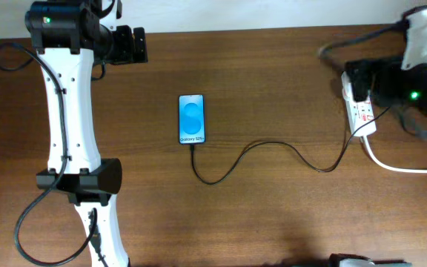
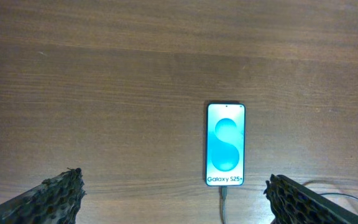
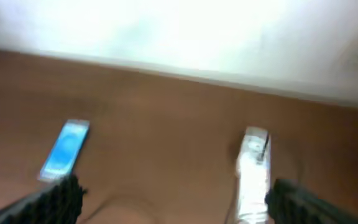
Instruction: Plug charger to phone and switch on socket
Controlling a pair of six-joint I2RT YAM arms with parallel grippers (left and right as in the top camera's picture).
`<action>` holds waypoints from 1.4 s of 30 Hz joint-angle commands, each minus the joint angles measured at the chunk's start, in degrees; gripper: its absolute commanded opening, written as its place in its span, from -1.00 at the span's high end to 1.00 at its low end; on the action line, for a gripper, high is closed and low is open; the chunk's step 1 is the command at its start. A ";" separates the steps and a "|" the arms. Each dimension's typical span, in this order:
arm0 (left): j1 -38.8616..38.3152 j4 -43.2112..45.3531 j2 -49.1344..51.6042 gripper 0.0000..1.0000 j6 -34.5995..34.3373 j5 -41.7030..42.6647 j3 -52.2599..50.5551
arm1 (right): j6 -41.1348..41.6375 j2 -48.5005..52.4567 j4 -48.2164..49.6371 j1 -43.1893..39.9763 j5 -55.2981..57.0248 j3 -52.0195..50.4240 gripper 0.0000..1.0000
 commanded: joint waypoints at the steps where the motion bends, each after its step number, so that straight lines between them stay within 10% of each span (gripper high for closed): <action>1: -0.13 0.04 -0.11 -0.99 0.11 -0.42 0.13 | -12.07 -9.18 8.81 4.20 3.26 -13.73 -0.97; 10: -0.13 0.04 -0.11 -0.99 0.11 -0.42 0.13 | -15.85 -39.04 46.42 6.16 3.87 -60.98 -0.97; 21: -0.13 0.04 -0.11 -0.99 0.11 -0.42 0.13 | -18.56 -73.31 64.32 8.48 3.61 -97.98 -0.97; 42: -0.07 0.04 -0.11 -0.99 0.11 -0.42 0.13 | -17.92 -77.00 62.99 9.01 4.07 -109.61 -0.97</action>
